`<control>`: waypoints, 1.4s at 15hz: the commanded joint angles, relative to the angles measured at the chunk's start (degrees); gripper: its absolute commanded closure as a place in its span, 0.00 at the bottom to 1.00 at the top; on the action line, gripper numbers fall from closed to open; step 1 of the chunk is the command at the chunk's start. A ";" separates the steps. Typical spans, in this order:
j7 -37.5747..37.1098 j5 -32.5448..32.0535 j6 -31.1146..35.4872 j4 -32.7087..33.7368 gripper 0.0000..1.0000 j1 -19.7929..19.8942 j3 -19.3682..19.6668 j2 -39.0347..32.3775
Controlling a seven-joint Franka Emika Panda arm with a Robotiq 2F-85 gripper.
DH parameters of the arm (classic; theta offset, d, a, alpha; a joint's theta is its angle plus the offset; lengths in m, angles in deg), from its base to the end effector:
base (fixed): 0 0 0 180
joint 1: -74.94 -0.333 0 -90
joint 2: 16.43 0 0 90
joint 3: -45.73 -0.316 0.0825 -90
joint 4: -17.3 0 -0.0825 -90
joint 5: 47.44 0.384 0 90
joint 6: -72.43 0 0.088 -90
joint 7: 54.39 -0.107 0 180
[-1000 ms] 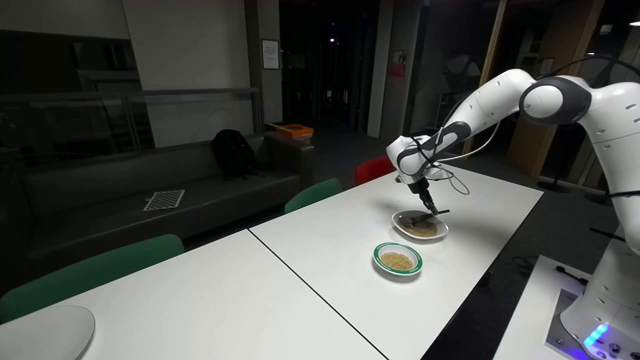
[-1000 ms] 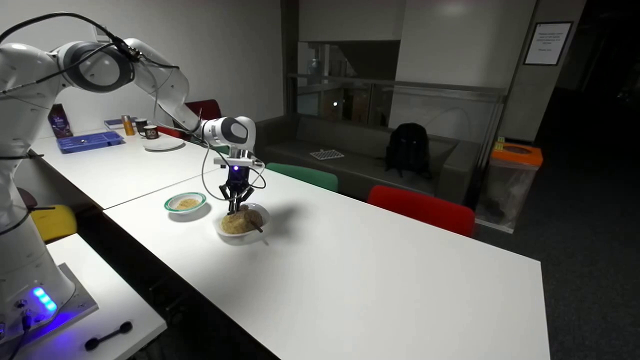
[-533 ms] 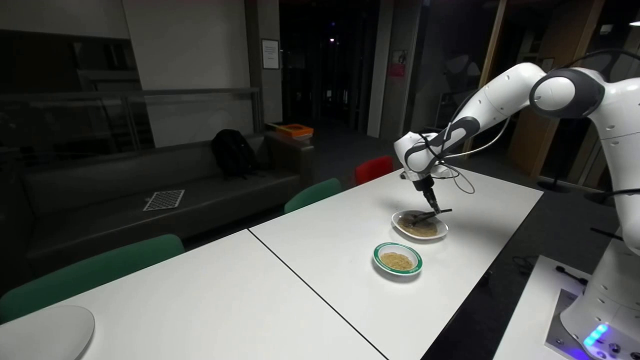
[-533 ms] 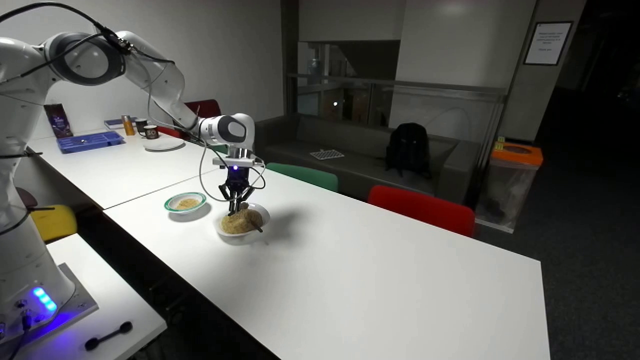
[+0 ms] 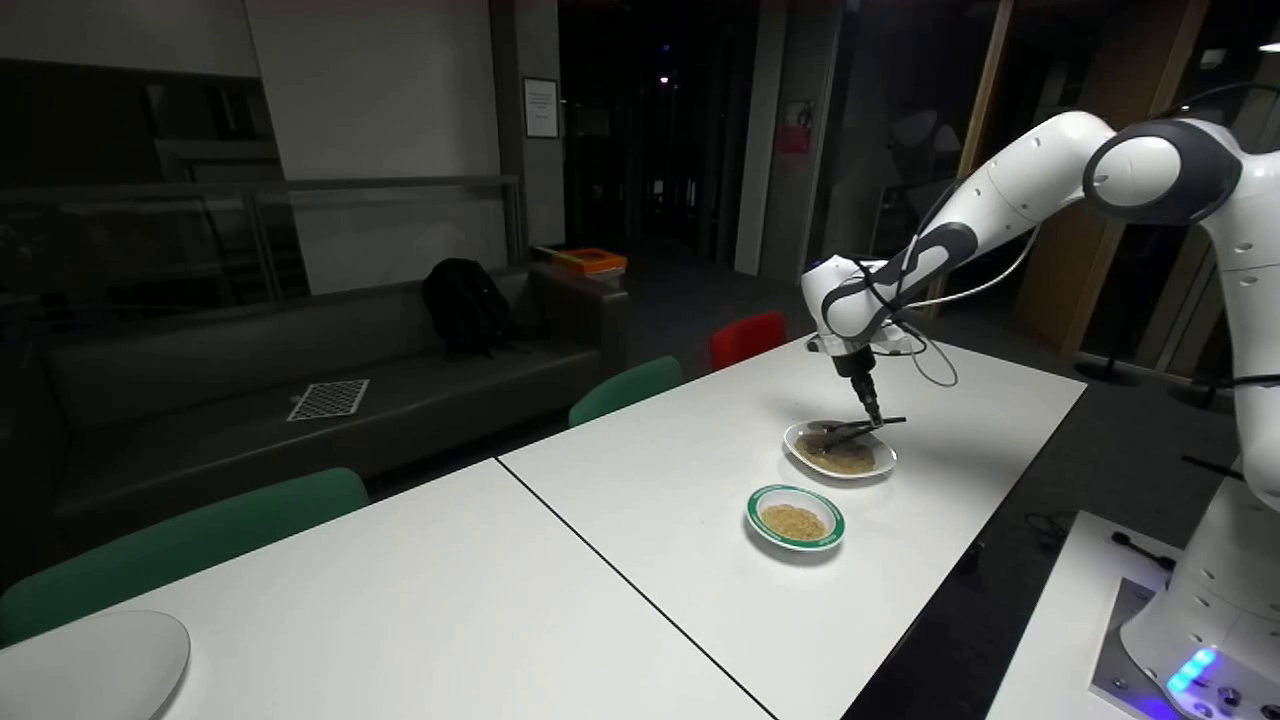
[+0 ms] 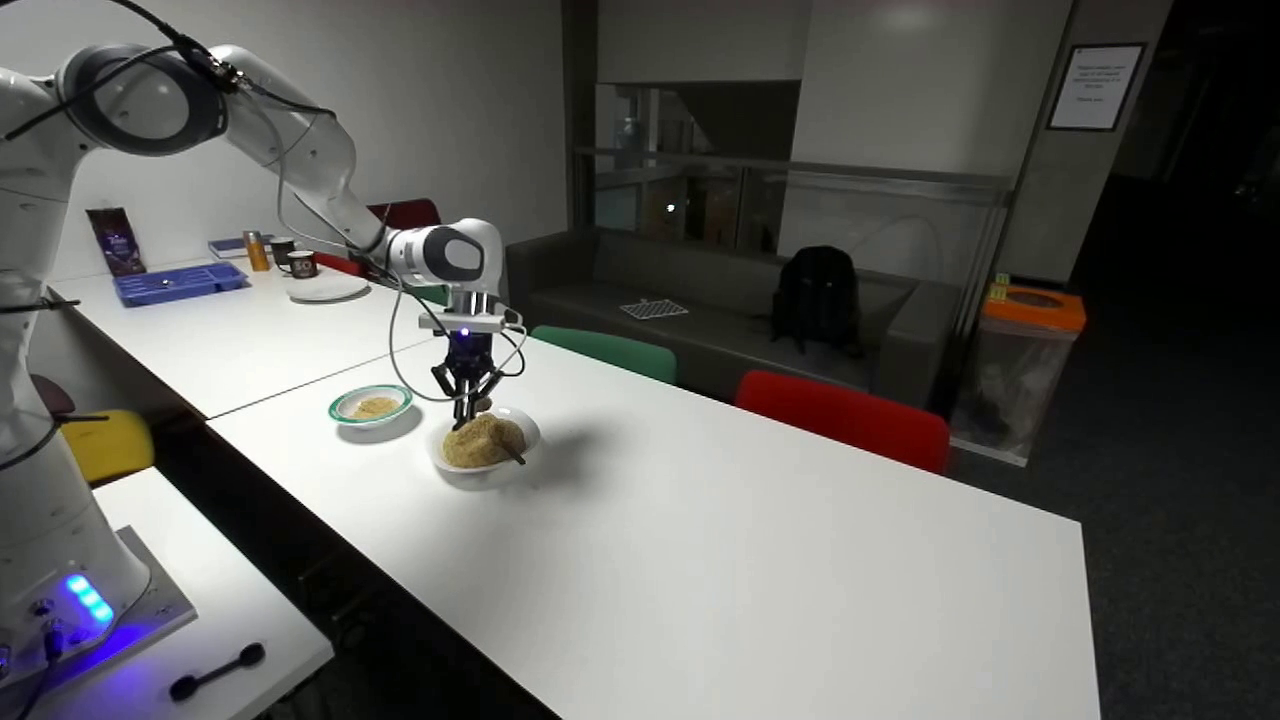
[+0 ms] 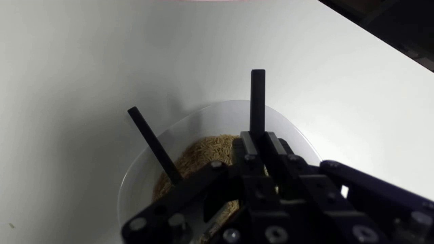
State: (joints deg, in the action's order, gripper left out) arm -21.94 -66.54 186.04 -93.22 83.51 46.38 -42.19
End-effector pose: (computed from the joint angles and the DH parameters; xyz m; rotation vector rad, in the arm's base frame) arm 0.5684 -0.1129 0.2311 2.8070 0.8708 -0.6976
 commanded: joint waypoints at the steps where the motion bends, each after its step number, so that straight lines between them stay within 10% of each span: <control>1: 3.10 2.07 2.77 -4.33 0.97 1.23 -0.16 4.32; 21: 6.01 3.96 3.43 -4.90 0.97 0.05 -0.46 6.15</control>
State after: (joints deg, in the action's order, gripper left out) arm -17.33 -63.25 187.66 -95.25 83.80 46.17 -39.29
